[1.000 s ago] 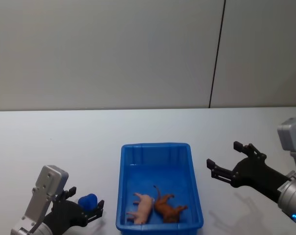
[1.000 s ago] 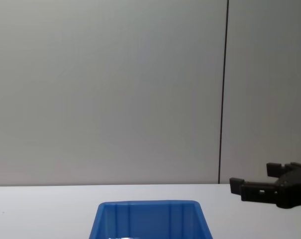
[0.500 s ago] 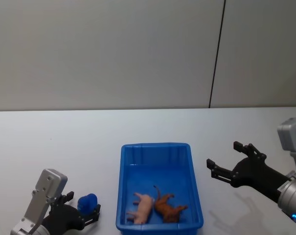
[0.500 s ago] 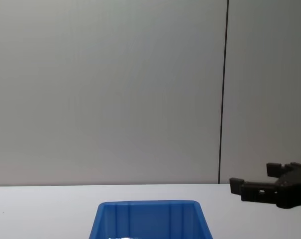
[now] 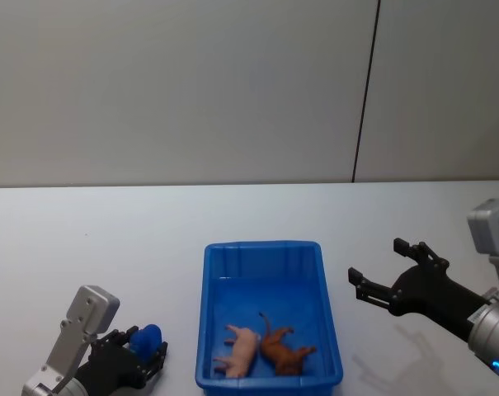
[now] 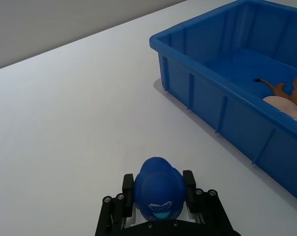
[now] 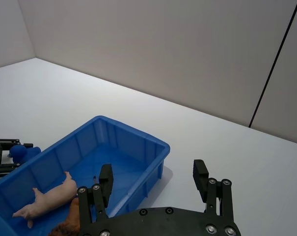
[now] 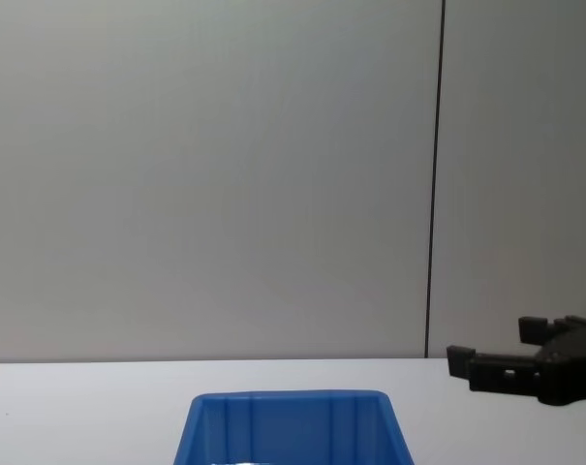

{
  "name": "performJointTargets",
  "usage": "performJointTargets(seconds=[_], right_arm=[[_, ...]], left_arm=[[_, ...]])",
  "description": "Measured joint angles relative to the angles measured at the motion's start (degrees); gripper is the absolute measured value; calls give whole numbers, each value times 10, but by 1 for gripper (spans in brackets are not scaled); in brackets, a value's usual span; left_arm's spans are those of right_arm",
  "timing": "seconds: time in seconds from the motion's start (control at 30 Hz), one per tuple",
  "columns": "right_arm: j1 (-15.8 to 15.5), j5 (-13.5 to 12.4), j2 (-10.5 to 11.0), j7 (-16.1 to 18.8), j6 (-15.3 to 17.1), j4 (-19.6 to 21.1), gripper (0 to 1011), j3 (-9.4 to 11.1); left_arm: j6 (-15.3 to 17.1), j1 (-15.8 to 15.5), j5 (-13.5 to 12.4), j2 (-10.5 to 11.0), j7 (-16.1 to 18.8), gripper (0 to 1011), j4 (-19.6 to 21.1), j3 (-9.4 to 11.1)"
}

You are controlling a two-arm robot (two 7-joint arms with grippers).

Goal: Pick up the two dolls from the table and place them into the box.

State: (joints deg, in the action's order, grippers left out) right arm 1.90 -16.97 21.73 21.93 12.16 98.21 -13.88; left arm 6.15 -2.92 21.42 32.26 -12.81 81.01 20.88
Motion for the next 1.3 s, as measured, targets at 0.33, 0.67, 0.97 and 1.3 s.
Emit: performJointTargets(seconds=[0.33, 0.67, 0.97, 1.3], right_arm=[[0, 0, 0, 0, 0, 0, 1001, 0], [0, 0, 0, 0, 0, 0, 1001, 0], [0, 0, 0, 0, 0, 0, 1001, 0], [0, 0, 0, 0, 0, 0, 1001, 0]], left_arm=[[5, -5, -7, -4, -6, 544, -1, 0], [-4, -21, -21, -14, -7, 486, 19, -2], [-17, -50, -46, -32, -13, 421, 43, -3], [-29, -85, -74, -61, -34, 571, 55, 5]])
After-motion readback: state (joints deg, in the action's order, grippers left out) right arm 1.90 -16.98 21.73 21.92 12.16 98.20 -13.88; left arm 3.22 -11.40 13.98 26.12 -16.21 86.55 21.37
